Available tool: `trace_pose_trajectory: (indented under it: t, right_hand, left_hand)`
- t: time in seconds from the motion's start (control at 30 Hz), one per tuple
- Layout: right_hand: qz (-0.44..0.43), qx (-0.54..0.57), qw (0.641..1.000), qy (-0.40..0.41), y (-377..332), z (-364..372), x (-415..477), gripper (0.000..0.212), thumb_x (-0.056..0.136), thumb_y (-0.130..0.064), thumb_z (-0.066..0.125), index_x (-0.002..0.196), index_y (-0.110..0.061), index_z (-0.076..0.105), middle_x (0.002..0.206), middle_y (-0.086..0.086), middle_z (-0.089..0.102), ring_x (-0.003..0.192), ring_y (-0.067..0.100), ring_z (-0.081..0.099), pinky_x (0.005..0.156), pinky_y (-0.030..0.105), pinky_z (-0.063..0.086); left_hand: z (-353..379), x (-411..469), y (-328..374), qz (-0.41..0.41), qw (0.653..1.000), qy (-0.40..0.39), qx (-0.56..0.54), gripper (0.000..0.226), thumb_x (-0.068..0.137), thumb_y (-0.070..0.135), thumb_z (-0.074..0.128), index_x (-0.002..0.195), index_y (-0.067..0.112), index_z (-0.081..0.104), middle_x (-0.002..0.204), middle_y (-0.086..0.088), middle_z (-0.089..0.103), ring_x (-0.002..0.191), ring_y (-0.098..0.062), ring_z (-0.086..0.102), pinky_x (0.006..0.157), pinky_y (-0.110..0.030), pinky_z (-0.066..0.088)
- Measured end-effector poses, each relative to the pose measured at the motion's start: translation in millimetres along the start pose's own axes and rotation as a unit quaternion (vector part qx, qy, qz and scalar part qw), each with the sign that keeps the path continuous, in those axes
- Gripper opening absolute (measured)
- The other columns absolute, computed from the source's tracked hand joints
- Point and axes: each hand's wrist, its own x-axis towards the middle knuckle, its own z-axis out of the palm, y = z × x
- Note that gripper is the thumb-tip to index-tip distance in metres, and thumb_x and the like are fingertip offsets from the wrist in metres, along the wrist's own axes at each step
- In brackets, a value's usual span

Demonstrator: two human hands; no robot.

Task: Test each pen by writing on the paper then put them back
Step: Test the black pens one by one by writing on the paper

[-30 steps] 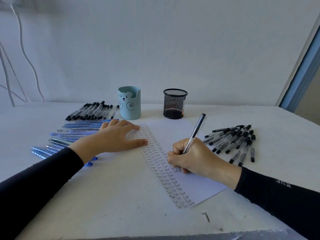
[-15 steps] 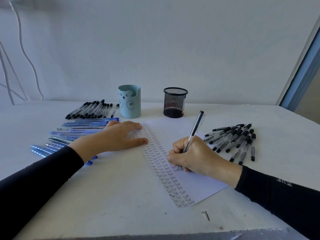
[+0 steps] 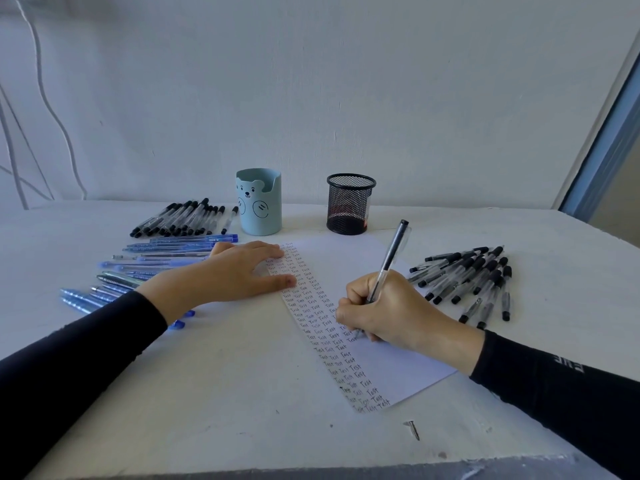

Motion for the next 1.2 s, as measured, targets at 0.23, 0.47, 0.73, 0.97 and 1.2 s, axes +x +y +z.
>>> trace_pose_trajectory:
  t: [0.23,0.47,0.73,0.97,1.2]
  right_hand:
    - [-0.039,0.041,0.998,0.02,0.3,-5.1,5.7,0.053,0.1,-0.021,0.051,0.047,-0.015,0.051,0.051,0.002,0.057,0.047,0.009,0.05,0.053,0.015,0.04]
    - [-0.073,-0.009,0.995,0.063,-7.1,-30.0,21.7,0.03,0.104,-0.04,0.034,0.111,-0.02,0.056,0.04,-0.001,0.046,0.04,0.012,0.044,0.049,0.021,0.039]
    - [-0.136,-0.181,0.974,-0.017,12.1,-32.0,45.1,0.031,0.1,-0.028,0.053,0.13,-0.033,0.061,0.094,-0.004,0.055,0.082,-0.003,0.052,0.079,0.012,0.04]
    - [-0.155,-0.372,0.913,-0.064,32.4,-16.7,45.6,0.039,0.102,-0.026,0.047,0.141,-0.027,0.053,0.127,-0.008,0.046,0.113,0.009,0.034,0.103,0.026,0.027]
    - [-0.057,-0.303,0.95,0.054,25.7,-82.0,53.9,0.032,0.099,-0.017,0.051,0.125,-0.031,0.064,0.132,-0.005,0.051,0.129,0.022,0.038,0.112,0.036,0.027]
  left_hand:
    - [0.1,-0.2,0.3,-0.001,1.0,-0.004,-0.005,0.128,0.041,0.102,0.004,0.148,0.036,0.029,0.155,0.018,0.027,0.142,-0.011,0.027,0.115,-0.035,0.009]
    - [2.9,0.8,-2.5,0.002,1.0,0.003,-0.004,0.126,0.043,0.102,0.003,0.148,0.037,0.029,0.155,0.019,0.027,0.143,-0.011,0.026,0.116,-0.035,0.007]
    - [2.5,1.6,-6.8,0.01,1.0,-0.007,0.003,0.122,0.047,0.101,0.0,0.149,0.04,0.025,0.156,0.02,0.025,0.143,-0.009,0.024,0.118,-0.036,0.005]
    - [1.5,1.2,-9.1,0.014,1.0,-0.009,0.015,0.096,0.069,0.089,0.007,0.149,0.041,0.025,0.155,0.021,0.024,0.143,-0.006,0.023,0.119,-0.037,0.004]
    - [5.1,1.8,-13.7,0.027,0.999,0.017,-0.008,0.104,0.058,0.093,0.005,0.145,0.043,0.031,0.152,0.024,0.029,0.139,-0.004,0.027,0.114,-0.03,0.005]
